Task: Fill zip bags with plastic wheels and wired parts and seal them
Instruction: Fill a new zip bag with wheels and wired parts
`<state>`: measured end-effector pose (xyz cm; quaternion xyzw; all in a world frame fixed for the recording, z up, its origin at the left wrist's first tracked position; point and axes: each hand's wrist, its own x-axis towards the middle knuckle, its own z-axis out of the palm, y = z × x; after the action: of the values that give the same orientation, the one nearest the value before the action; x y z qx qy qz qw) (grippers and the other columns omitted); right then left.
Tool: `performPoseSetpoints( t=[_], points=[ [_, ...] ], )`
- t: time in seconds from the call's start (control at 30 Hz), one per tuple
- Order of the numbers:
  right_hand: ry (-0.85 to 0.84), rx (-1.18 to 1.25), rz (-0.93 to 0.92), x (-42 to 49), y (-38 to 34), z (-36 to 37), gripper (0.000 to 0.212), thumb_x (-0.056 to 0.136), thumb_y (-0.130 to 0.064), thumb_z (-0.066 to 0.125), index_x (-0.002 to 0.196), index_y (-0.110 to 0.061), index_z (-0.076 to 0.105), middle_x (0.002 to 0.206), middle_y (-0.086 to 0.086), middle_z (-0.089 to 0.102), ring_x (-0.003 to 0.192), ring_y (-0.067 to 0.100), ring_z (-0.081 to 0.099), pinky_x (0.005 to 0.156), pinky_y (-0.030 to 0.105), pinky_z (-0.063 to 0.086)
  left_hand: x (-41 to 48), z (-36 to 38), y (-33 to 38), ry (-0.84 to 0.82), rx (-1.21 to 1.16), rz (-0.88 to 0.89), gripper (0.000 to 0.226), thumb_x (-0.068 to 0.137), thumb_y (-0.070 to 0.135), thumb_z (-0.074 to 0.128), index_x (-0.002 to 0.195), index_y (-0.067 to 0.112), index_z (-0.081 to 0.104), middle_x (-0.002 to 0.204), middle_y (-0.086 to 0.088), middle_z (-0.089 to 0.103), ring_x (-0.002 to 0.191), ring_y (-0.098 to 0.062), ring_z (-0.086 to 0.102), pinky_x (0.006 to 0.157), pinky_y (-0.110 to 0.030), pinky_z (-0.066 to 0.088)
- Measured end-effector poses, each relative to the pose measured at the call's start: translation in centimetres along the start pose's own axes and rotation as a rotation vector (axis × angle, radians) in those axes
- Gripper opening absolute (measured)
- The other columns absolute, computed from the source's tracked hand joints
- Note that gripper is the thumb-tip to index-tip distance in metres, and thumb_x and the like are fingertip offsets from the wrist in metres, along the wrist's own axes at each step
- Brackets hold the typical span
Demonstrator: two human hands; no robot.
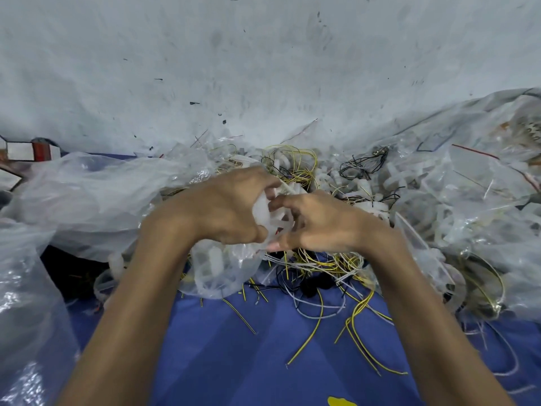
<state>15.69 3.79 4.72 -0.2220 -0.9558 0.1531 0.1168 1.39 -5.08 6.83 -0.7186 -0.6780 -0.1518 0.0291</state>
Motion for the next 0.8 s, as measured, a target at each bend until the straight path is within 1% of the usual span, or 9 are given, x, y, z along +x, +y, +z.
performPoseSetpoints(
  t=[0.03, 0.13, 0.2, 0.27, 0.4, 0.47, 0.57, 0.7, 0.8],
  points=[
    [0.020, 0.071, 0.006, 0.0, 0.2, 0.0, 0.057, 0.068, -0.041, 0.078, 0.119, -0.024, 0.058, 0.091, -0.017, 0.061, 0.084, 0.008, 0.059, 0.074, 0.010, 0.045, -0.1, -0.2, 0.0, 0.020, 0.008, 0.007, 0.065, 0.069, 0.024, 0.072, 0.128, 0.024, 0.045, 0.109, 0.015, 0.043, 0.107, -0.005, 0.042, 0.086, -0.017, 0.032],
    [0.066, 0.529, -0.035, -0.1, 0.5, 0.0, 0.049, 0.064, -0.015, 0.084, 0.107, -0.025, 0.062, 0.104, -0.002, 0.070, 0.095, 0.011, 0.067, 0.091, 0.029, 0.052, -0.5, -1.1, -0.5, 0.106, 0.025, 0.011, 0.069, 0.066, 0.023, 0.072, 0.130, 0.024, 0.046, 0.117, 0.011, 0.050, 0.110, -0.008, 0.045, 0.085, -0.014, 0.031],
    [0.119, 0.755, -0.100, 0.1, 0.3, 0.5, 0.050, 0.068, 0.001, 0.078, 0.107, -0.025, 0.060, 0.109, -0.002, 0.067, 0.100, 0.009, 0.065, 0.091, 0.029, 0.052, -0.8, -1.6, -0.8, 0.184, 0.024, 0.016, 0.071, 0.065, 0.021, 0.072, 0.131, 0.023, 0.048, 0.119, 0.009, 0.052, 0.101, -0.005, 0.045, 0.080, -0.016, 0.031],
    [0.148, 0.831, -0.161, 0.4, -0.3, 1.4, 0.052, 0.075, 0.005, 0.070, 0.112, -0.029, 0.055, 0.115, -0.005, 0.062, 0.104, 0.006, 0.062, 0.090, 0.025, 0.051, -1.0, -1.9, -1.2, 0.233, 0.030, -0.011, 0.073, 0.066, 0.020, 0.072, 0.134, 0.024, 0.047, 0.122, 0.010, 0.053, 0.088, 0.000, 0.038, 0.073, -0.015, 0.027],
    [0.167, 0.380, -0.126, 0.8, -0.9, 2.5, 0.065, 0.085, -0.031, 0.065, 0.140, -0.030, 0.029, 0.125, -0.006, 0.055, 0.109, 0.017, 0.060, 0.096, 0.041, 0.048, -1.2, -2.1, -2.2, 0.193, 0.019, -0.081, 0.073, 0.068, 0.021, 0.072, 0.136, 0.029, 0.046, 0.132, 0.011, 0.050, 0.106, -0.006, 0.044, 0.082, -0.015, 0.028],
    [0.142, 0.266, -0.128, 0.9, -1.1, 2.4, 0.066, 0.087, -0.042, 0.059, 0.140, -0.031, 0.023, 0.108, -0.009, 0.062, 0.092, 0.018, 0.064, 0.087, 0.042, 0.050, -1.3, -2.1, -2.5, 0.153, -0.011, -0.104, 0.071, 0.068, 0.019, 0.073, 0.133, 0.029, 0.049, 0.128, 0.013, 0.053, 0.089, 0.002, 0.043, 0.073, -0.007, 0.029],
    [0.128, 0.062, -0.089, 1.0, -1.2, 1.7, 0.049, 0.088, -0.046, 0.054, 0.131, -0.028, 0.040, 0.082, -0.006, 0.066, 0.078, 0.017, 0.060, 0.074, 0.034, 0.048, -1.3, -2.1, -2.9, 0.121, -0.069, -0.122, 0.066, 0.068, 0.013, 0.074, 0.128, 0.030, 0.054, 0.105, 0.021, 0.052, 0.072, 0.018, 0.046, 0.063, 0.002, 0.031],
    [0.091, -0.222, 0.092, 0.7, -1.3, 1.0, 0.037, 0.087, -0.040, 0.054, 0.121, -0.024, 0.057, 0.111, 0.010, 0.063, 0.110, 0.029, 0.054, 0.090, 0.039, 0.042, -0.8, -1.6, -2.4, 0.089, -0.121, -0.082, 0.065, 0.070, 0.009, 0.074, 0.129, 0.029, 0.054, 0.109, 0.022, 0.049, 0.094, 0.005, 0.043, 0.070, 0.003, 0.029],
    [0.060, -0.287, 0.110, 0.3, -1.6, 0.7, 0.032, 0.083, -0.035, 0.060, 0.108, -0.017, 0.066, 0.108, 0.012, 0.062, 0.105, 0.030, 0.056, 0.091, 0.035, 0.046, -0.2, -1.0, -1.2, 0.061, -0.115, 0.002, 0.064, 0.070, 0.009, 0.072, 0.129, 0.025, 0.053, 0.111, 0.020, 0.052, 0.088, 0.014, 0.042, 0.073, 0.008, 0.026]
  ],
)
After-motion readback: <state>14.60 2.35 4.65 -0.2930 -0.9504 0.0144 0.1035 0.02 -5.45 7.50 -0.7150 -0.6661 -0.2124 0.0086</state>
